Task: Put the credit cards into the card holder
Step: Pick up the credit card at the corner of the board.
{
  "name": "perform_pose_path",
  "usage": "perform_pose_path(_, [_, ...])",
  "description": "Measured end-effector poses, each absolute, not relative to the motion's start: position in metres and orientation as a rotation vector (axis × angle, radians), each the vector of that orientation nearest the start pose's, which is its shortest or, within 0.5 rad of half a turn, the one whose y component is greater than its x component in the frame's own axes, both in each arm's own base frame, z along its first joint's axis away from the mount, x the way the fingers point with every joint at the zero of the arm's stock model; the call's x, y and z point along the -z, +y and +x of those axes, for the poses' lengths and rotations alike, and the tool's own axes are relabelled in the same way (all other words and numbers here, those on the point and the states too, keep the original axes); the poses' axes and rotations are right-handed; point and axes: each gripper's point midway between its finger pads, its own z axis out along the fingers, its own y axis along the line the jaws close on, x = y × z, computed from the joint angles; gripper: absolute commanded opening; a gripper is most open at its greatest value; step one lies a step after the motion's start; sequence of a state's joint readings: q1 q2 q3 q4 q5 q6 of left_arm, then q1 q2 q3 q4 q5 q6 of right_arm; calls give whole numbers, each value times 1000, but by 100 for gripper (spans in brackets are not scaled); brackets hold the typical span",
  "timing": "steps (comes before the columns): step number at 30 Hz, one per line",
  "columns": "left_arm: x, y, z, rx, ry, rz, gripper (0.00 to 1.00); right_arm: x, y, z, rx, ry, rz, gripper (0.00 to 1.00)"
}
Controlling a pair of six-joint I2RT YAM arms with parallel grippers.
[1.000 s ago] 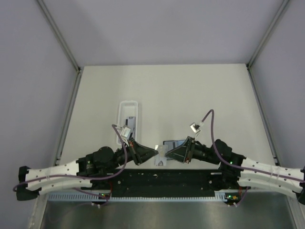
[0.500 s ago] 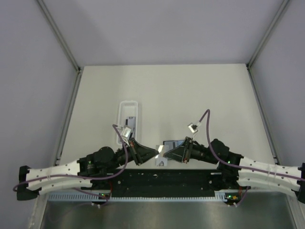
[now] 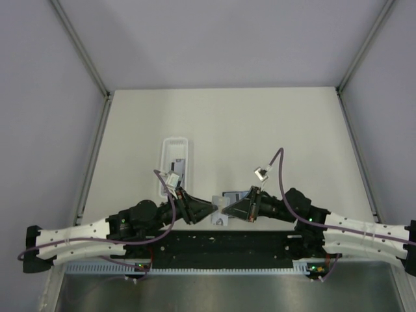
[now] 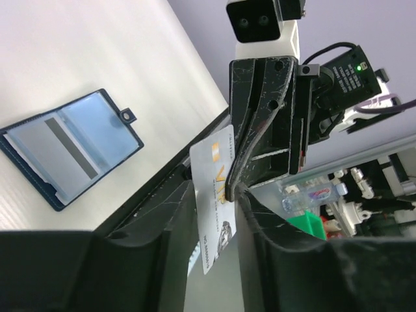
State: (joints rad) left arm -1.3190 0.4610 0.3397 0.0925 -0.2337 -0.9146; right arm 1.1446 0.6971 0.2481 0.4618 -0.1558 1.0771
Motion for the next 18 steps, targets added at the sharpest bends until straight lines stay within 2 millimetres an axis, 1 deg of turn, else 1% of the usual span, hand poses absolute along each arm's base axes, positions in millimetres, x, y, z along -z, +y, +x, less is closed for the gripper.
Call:
perform_pose_path(2, [-228,-273,82,1486,1826,143,64,-214,304,72,-1759,1897,-201,0])
perform_pose_path(3, [-228,-272,84,1481,1822,130,67,-212,303,75,-1734,1907,-187,0])
perform_pose_path(4, [-229,-271,85,1472,1818,125,68,-210,301,77,-1708,1918,-172,0])
perform_pose_path(6, [-230,-266,90,1457,1807,89,68,-198,292,86,-1612,1962,-121,0])
perform_pose_path(10, [-231,-257,98,1417,1794,41,67,-172,266,104,-1416,2040,-36,0])
perform_pose_path(12, [-224,-255,100,1381,1814,36,66,-160,251,114,-1315,2076,2,0])
perform_pose_path(14, [-216,-254,103,1346,1836,37,66,-152,239,119,-1237,2111,14,0])
perform_pose_path(16, [-209,-254,104,1314,1857,44,66,-148,228,123,-1160,2159,14,0])
perform_pose_path(18, [-202,-256,105,1286,1877,58,66,-148,223,124,-1122,2207,-11,0])
